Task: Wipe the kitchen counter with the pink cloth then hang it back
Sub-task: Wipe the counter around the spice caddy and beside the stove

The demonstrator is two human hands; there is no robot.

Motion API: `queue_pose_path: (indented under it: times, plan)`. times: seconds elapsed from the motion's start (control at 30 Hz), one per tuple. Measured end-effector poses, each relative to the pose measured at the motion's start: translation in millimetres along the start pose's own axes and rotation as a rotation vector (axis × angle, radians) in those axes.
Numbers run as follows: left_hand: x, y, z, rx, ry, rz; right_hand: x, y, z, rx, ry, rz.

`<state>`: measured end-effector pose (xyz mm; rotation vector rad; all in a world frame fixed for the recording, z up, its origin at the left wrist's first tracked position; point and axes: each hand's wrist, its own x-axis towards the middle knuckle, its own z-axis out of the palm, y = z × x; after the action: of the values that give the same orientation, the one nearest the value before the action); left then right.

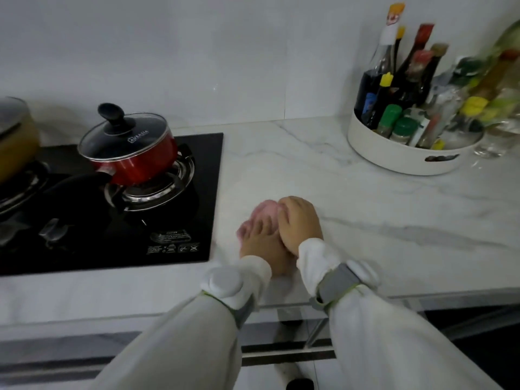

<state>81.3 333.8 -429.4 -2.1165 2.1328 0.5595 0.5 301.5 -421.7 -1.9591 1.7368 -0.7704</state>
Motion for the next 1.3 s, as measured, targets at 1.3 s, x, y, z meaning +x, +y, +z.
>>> queue_pose_path:
  times: [1.3]
  plan:
    - [-2.2,-56.3,-23.3,0.371,0.250,-0.362,-70.7,-5.9,40.5,-0.497,-0.235,-0.109]
